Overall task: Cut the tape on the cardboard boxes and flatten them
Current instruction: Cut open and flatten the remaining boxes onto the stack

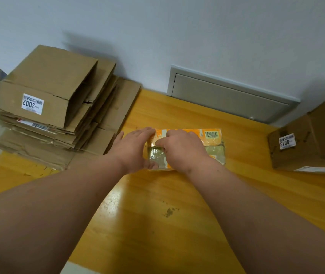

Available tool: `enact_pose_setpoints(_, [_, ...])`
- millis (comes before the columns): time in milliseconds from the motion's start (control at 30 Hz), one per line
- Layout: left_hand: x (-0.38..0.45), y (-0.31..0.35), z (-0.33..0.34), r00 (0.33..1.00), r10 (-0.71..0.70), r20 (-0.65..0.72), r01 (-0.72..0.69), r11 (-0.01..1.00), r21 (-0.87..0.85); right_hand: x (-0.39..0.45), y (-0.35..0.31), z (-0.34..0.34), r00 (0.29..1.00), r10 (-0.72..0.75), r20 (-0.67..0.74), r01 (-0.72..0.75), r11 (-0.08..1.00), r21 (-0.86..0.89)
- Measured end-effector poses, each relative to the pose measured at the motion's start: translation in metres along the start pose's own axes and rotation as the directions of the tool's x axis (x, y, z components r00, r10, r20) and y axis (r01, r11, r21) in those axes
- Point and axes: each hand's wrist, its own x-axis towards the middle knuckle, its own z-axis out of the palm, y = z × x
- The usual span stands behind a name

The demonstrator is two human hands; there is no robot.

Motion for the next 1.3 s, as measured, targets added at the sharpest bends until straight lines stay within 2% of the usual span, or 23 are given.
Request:
enact_pose_setpoints(500, [0.000, 0.005, -0.003, 0.999, -0.023, 0.026, 0.021, 0.998, 0.065, -0.002, 0.004, -0.006, 0.997, 0.050, 0.060, -0.043, 0.993, -0.113])
enact_pose_setpoints(767, [0.001, 0.010, -0.007, 0.999, -0.033, 0.041, 0.028, 0.994, 0.107, -0.016, 0.033, 0.004, 0.998, 0.044, -0.042, -0.049, 0.990, -0.135])
enact_pose_setpoints(933, [0.001, 0.016, -0.013, 0.997, -0.054, 0.047, 0.046, 0.985, 0.165, -0.031, 0.062, 0.001, 0.993, 0.110, -0.042, -0.115, 0.980, -0.162])
enact_pose_setpoints(1100, [0.003, 0.023, -0.015, 0.997, -0.067, 0.043, 0.055, 0.971, 0.234, -0.061, 0.109, -0.004, 0.969, 0.245, -0.035, -0.247, 0.951, -0.185])
enact_pose_setpoints(1300, [0.011, 0.039, -0.010, 0.999, -0.030, 0.028, 0.018, 0.932, 0.361, -0.071, 0.120, 0.005, 0.967, 0.238, -0.088, -0.249, 0.957, -0.151])
